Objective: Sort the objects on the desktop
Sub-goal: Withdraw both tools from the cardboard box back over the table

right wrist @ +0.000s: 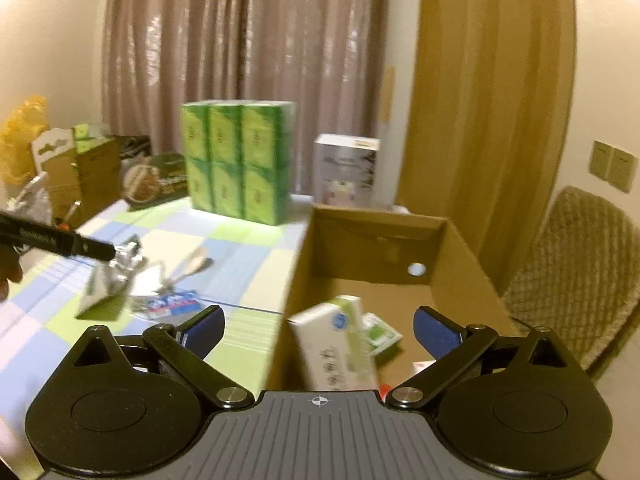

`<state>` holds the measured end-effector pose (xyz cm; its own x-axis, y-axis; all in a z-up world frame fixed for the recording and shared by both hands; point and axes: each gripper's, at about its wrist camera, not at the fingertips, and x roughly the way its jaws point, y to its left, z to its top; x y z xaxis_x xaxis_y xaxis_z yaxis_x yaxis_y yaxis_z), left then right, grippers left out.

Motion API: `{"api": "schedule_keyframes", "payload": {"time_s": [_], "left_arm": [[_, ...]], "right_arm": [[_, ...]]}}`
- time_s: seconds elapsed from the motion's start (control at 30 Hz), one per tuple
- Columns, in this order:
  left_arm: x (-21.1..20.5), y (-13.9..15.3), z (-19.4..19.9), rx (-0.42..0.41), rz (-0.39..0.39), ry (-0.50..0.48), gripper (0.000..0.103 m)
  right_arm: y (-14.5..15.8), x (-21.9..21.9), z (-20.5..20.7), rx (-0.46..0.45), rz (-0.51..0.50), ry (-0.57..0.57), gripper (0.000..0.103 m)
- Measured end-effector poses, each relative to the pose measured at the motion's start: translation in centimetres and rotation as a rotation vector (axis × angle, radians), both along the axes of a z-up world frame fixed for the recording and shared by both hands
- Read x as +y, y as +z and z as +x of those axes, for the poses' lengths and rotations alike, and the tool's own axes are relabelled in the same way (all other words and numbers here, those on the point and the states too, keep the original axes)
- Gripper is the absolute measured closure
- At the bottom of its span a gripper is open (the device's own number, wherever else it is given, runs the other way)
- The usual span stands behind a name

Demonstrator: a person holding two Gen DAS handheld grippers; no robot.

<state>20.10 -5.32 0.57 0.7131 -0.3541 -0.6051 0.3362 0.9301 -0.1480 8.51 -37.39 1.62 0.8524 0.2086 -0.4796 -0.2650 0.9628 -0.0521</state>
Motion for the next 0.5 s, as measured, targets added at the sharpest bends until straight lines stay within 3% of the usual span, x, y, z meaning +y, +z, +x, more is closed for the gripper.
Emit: {"api": "schedule_keyframes", "payload": {"time_s": [0.23,0.5], "left_arm": [[6.7,-2.4,-0.2,0.04,0.047,0.114,0.013],[10.1,-5.3,-0.6,0.092,0.105,0.13,0.013]], "right_arm": [[0.3,4.9,-0.4,-0.003,0.033,0.108,0.004],[-0.8,9.1,0.1,0.02,0.024,0.196,0.004]]}}
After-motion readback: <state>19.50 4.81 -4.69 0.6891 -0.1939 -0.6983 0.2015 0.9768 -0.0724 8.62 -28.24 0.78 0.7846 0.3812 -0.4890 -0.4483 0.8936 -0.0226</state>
